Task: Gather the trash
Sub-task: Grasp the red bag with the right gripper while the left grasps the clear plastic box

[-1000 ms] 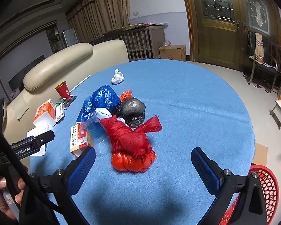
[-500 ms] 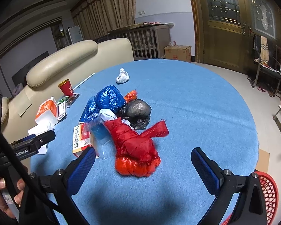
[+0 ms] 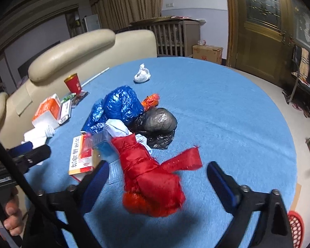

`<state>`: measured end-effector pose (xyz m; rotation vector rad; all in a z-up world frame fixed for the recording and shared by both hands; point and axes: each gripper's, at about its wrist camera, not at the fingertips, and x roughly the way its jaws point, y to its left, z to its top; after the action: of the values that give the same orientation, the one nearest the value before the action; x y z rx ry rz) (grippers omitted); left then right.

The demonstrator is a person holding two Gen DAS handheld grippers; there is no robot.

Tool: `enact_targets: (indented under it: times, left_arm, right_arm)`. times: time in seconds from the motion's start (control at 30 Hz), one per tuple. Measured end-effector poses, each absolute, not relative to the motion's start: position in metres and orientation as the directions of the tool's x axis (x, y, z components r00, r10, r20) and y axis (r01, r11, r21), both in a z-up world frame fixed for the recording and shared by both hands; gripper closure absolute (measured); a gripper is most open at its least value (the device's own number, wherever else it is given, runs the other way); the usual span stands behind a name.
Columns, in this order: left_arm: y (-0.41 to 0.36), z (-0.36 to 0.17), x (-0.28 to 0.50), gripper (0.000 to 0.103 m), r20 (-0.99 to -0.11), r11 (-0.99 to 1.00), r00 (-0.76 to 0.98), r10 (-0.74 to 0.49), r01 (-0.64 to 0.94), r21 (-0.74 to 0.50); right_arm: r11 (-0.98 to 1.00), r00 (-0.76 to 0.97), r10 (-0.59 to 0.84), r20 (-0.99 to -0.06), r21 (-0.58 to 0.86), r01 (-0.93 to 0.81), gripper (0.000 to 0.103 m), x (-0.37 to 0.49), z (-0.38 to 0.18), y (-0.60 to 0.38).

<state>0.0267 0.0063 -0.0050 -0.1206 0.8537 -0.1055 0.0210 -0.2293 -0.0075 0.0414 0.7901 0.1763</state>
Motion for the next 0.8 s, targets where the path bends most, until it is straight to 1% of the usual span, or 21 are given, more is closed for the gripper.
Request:
enact_targets:
  times: [0.13, 0.17, 0.2, 0.23, 0.37, 0.6, 0.73, 0.8]
  left_arm:
    - [0.003, -0.005, 0.03, 0.0, -0.748, 0.987, 0.646, -0.152, 0.061, -0.148]
    - [0.002, -0.006, 0.03, 0.0, -0.75, 0.987, 0.643, -0.155, 0.068, -0.146]
    - [0.0, -0.005, 0.031, 0.0, -0.751, 0.986, 0.641, -0.16, 0.076, -0.146]
    - [-0.004, -0.005, 0.032, 0.0, -0.75, 0.986, 0.64, -0.167, 0.089, -0.144]
    - [-0.023, -0.002, 0.036, 0.0, -0.75, 0.981, 0.632, -0.194, 0.145, -0.131]
    - [-0.069, 0.005, 0.047, 0.0, -0.757, 0.967, 0.616, -0.218, 0.239, -0.085]
    - [-0.093, 0.003, 0.056, 0.0, -0.781, 0.971, 0.593, -0.194, 0.229, -0.067]
    - [-0.105, -0.001, 0.06, 0.0, -0.796, 0.98, 0.588, -0.143, 0.199, -0.03]
  right_arm:
    - [0.982, 0.654, 0.178, -0.736, 0.087, -0.17, 0.028, 0.035, -0.019, -0.226]
    - [0.978, 0.642, 0.194, -0.742, 0.097, -0.183, 0.041, 0.037, -0.022, -0.226]
    - [0.977, 0.635, 0.199, -0.746, 0.097, -0.191, 0.057, 0.039, -0.023, -0.225]
    - [0.976, 0.632, 0.198, -0.749, 0.095, -0.194, 0.061, 0.039, -0.024, -0.225]
    - [0.969, 0.632, 0.242, -0.736, 0.153, -0.193, 0.064, 0.036, -0.022, -0.233]
    - [0.96, 0.694, 0.267, -0.668, 0.246, -0.132, 0.064, 0.018, -0.001, -0.266]
    - [0.956, 0.724, 0.259, -0.639, 0.278, -0.096, 0.064, 0.009, 0.009, -0.285]
    - [0.953, 0.735, 0.256, -0.627, 0.293, -0.081, 0.064, 0.003, 0.011, -0.296]
